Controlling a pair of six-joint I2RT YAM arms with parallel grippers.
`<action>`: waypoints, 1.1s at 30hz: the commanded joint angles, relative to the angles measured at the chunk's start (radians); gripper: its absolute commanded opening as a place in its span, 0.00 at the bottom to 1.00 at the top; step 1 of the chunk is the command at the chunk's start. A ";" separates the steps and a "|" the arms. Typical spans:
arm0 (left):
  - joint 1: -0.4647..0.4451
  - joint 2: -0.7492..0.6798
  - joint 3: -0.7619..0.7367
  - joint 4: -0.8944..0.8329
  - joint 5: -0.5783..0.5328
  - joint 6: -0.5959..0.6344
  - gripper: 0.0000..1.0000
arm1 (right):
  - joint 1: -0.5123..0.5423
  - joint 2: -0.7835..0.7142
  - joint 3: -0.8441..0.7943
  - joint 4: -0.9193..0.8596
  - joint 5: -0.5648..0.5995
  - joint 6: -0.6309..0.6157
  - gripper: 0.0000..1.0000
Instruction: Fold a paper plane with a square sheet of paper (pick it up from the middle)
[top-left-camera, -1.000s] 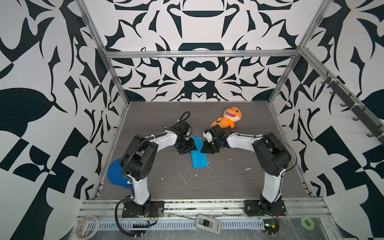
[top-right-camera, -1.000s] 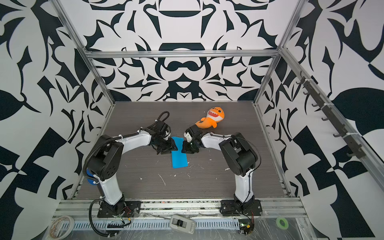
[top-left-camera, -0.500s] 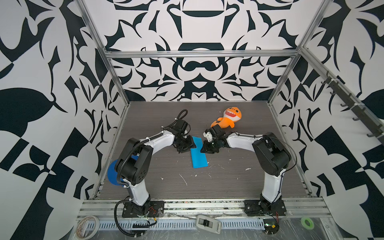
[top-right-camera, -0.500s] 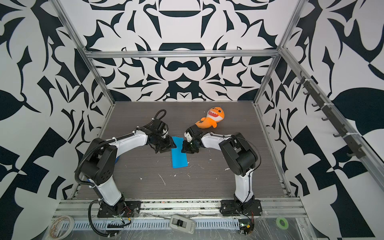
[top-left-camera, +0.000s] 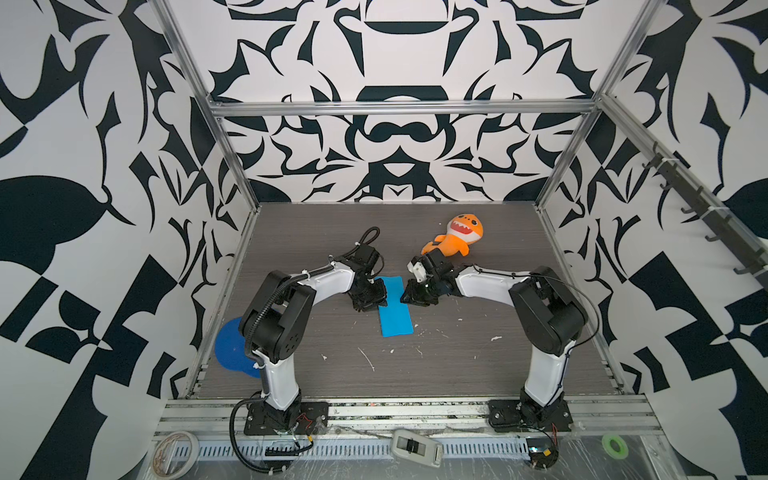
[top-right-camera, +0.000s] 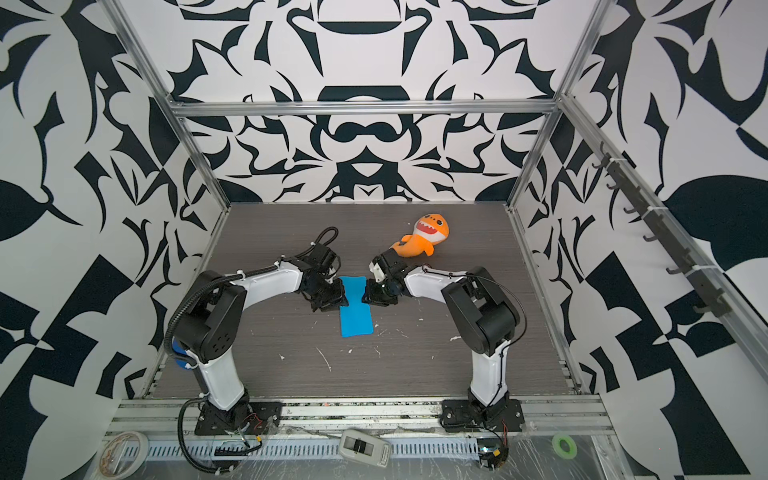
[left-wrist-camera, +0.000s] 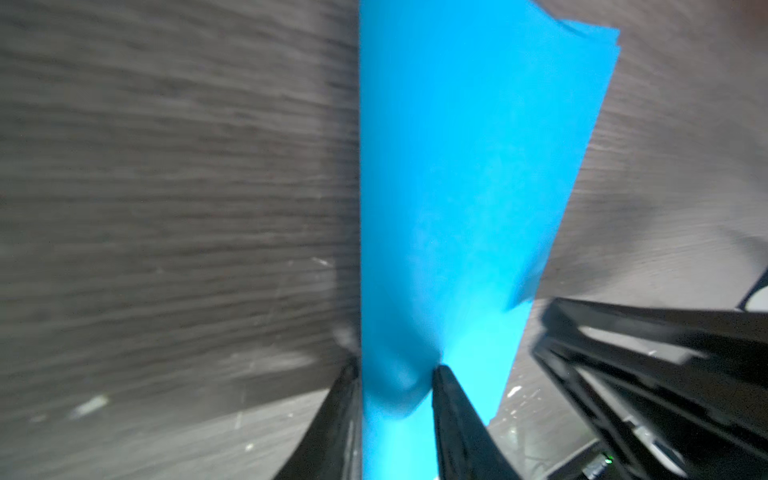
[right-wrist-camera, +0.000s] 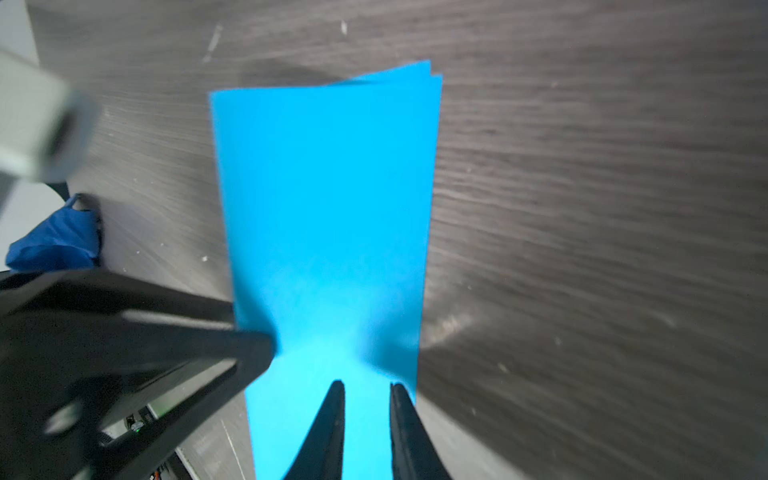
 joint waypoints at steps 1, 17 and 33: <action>-0.002 0.011 0.013 -0.046 -0.036 0.025 0.32 | -0.010 -0.107 -0.026 0.037 0.057 0.011 0.28; -0.001 0.023 -0.012 -0.030 -0.048 -0.026 0.34 | -0.078 -0.223 -0.188 0.039 0.217 0.026 0.30; -0.001 0.053 -0.015 -0.055 -0.073 -0.057 0.34 | -0.081 -0.175 -0.192 0.075 0.181 0.041 0.30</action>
